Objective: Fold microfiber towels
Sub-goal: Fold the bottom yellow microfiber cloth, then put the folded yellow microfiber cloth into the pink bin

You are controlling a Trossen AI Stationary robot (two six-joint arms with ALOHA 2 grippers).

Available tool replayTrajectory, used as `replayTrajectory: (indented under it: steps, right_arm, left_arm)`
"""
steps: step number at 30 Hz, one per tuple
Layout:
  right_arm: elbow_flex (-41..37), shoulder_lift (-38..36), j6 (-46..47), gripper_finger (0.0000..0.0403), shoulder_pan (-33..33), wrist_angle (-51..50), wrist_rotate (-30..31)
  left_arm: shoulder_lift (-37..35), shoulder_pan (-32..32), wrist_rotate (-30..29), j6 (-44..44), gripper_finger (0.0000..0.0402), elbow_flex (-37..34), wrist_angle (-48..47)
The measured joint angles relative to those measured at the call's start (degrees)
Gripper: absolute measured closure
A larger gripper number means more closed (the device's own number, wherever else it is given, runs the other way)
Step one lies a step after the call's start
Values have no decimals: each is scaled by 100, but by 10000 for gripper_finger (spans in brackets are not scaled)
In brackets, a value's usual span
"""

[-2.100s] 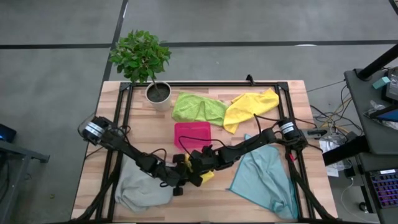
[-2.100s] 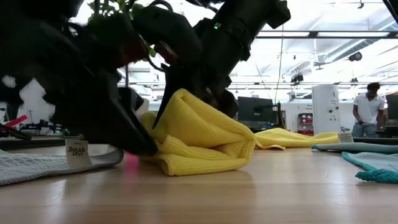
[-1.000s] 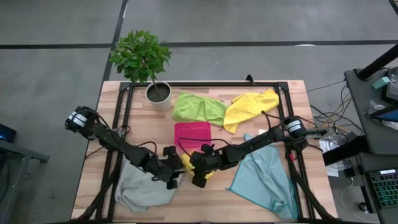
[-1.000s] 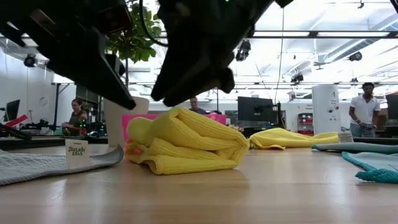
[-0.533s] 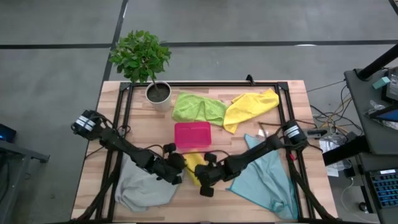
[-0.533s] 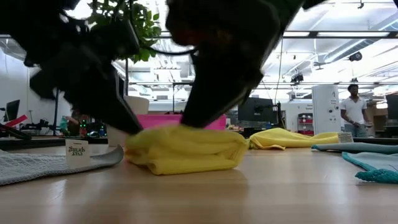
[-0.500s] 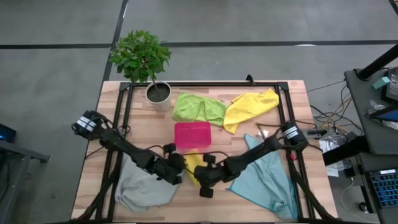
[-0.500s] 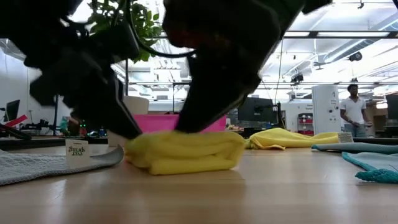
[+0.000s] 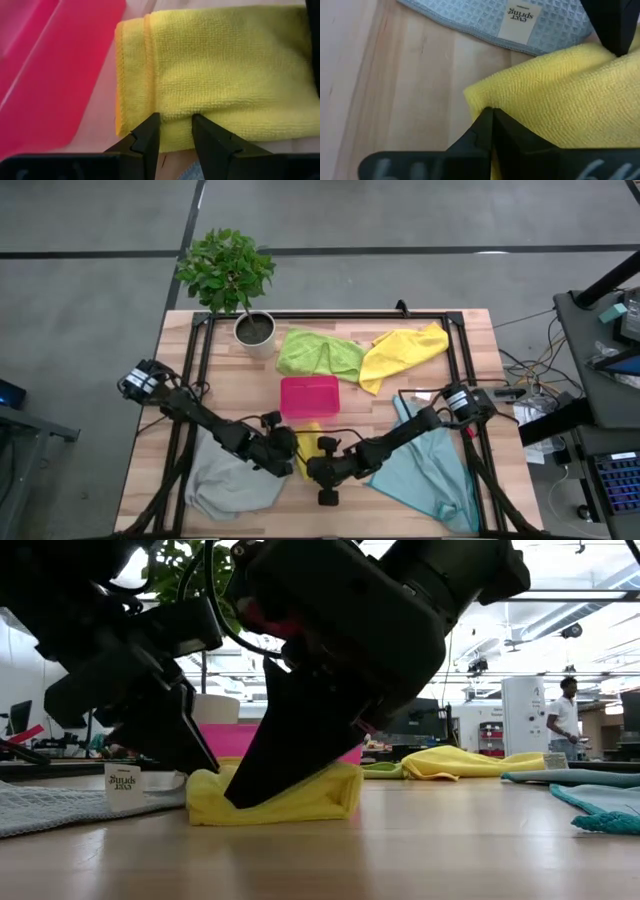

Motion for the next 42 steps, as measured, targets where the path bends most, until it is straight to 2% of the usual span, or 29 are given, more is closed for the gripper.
replayTrajectory:
  steps: [13, 16, 20, 26, 30, 36, 42]
  right_arm:
    - [28, -371, -355, 394, 0, -101, 58]
    - [28, -492, -404, 394, 10, -159, 67]
    - [28, -674, -476, 394, 41, -380, 129]
    - [31, -996, -426, 394, 147, -1112, 677]
    - [-27, -1204, -93, 394, 168, -1374, 852]
    - [-277, -1308, 697, 392, 152, -1470, 746]
    - [-488, -1338, 1484, 350, 16, -1484, 436]
  left_arm:
    - [-812, -14, 235, 59, 301, 0, -277]
    - [-910, -54, 473, 57, 301, 9, -272]
    - [-876, -186, 641, 29, 301, 2, 28]
    - [-597, -413, 674, 173, 301, 11, 862]
    - [-278, -433, 674, 191, 301, 15, 1360]
    - [69, -428, 701, 139, 301, 53, 1335]
    - [269, -426, 725, 8, 301, 52, 1329]
